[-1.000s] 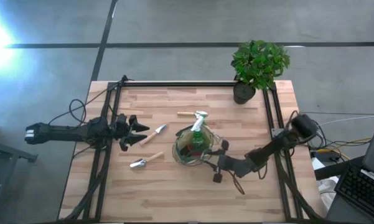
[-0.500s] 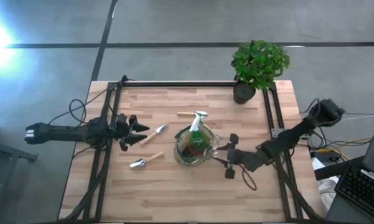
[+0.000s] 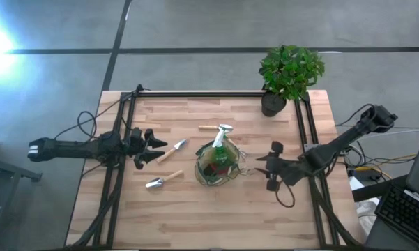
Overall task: Pick & Place Garden tools in Gardening bag
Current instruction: Put the brown hand rake into the green gardening bag
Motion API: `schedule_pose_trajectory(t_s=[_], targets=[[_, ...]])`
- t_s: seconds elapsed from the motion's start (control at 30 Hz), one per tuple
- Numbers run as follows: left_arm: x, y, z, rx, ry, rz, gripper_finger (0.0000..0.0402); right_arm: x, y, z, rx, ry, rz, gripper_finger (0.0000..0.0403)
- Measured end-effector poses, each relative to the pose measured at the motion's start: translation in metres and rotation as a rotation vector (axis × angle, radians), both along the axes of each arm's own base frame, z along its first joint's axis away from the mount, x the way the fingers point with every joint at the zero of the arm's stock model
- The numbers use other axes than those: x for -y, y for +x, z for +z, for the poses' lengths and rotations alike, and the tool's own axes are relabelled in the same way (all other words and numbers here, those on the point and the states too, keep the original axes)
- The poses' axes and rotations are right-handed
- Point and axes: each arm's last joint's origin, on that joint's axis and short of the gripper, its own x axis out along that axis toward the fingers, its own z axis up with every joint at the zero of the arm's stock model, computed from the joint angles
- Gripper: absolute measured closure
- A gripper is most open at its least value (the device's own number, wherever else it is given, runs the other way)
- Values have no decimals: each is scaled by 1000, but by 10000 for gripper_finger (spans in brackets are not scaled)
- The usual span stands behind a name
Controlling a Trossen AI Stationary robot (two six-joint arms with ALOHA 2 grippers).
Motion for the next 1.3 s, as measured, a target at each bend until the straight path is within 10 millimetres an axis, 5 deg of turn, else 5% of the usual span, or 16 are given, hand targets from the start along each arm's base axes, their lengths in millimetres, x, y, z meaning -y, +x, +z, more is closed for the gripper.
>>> schedule_pose_trajectory(t_s=[0.57, 1.3], targets=[[0, 0, 0, 0, 0, 1, 156, 58, -4, -2, -8, 176, -506, 254], [0, 0, 0, 0, 0, 1, 156, 94, 7, 2, -13, 203, -515, 296]])
